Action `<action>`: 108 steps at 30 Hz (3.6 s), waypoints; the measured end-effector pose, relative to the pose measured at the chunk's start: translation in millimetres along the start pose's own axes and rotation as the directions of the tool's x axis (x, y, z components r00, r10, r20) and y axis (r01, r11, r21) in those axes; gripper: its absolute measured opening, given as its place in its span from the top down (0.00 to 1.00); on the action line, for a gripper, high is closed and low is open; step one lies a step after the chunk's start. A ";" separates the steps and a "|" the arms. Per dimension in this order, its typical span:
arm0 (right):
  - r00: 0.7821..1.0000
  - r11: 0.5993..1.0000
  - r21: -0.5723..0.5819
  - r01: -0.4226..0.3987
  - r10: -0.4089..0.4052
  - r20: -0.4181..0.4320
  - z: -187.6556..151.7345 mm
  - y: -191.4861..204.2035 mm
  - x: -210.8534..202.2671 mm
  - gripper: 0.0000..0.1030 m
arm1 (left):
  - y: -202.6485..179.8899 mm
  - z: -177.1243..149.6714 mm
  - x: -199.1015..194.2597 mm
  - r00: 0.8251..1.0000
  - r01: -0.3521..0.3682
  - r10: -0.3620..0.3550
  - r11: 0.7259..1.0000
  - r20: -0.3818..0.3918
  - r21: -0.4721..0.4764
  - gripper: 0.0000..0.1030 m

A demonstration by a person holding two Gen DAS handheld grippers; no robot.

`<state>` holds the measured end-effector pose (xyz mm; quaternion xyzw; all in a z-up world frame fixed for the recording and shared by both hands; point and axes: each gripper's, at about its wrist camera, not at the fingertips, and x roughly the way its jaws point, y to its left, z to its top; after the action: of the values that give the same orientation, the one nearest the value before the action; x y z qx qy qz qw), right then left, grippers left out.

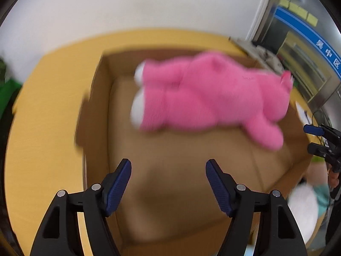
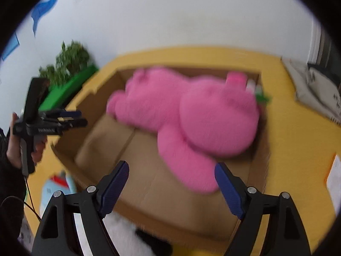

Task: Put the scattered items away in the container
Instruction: 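Lower the pink bear into the box and open both tools, then withdraw both tools and bring them above the blue bear and white panda, then close the left tool on the light-blue bear while the right tool approaches it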

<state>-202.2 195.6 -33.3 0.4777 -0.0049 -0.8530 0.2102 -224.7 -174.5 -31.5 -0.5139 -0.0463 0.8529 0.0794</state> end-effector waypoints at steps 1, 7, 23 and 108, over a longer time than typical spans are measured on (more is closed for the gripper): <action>0.999 1.000 0.019 0.005 -0.004 -0.036 -6.2 -3.5 6.5 0.20 | -3.9 -9.3 4.0 1.000 0.007 -0.007 1.000 -0.025 -0.007 0.27; 0.989 0.994 0.071 0.085 -0.075 -0.125 -34.0 -23.5 12.7 0.20 | -6.7 -49.8 -12.1 1.000 -0.019 0.018 0.999 -0.021 -0.038 0.33; 0.880 0.974 -0.057 0.218 -0.170 0.444 -59.6 79.9 -176.8 0.11 | -81.5 -83.3 -191.1 0.863 -0.096 0.182 0.975 0.470 -0.201 0.00; 0.982 0.959 -0.219 -0.180 0.187 0.010 -162.2 223.3 -12.0 0.10 | -28.4 -194.0 -81.9 0.975 0.161 -0.125 0.968 0.185 -0.192 0.05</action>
<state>14.8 27.6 -65.0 0.4362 0.0410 -0.8325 0.3391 -13.1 -162.1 -46.4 -0.4393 -0.1781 0.8766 0.0829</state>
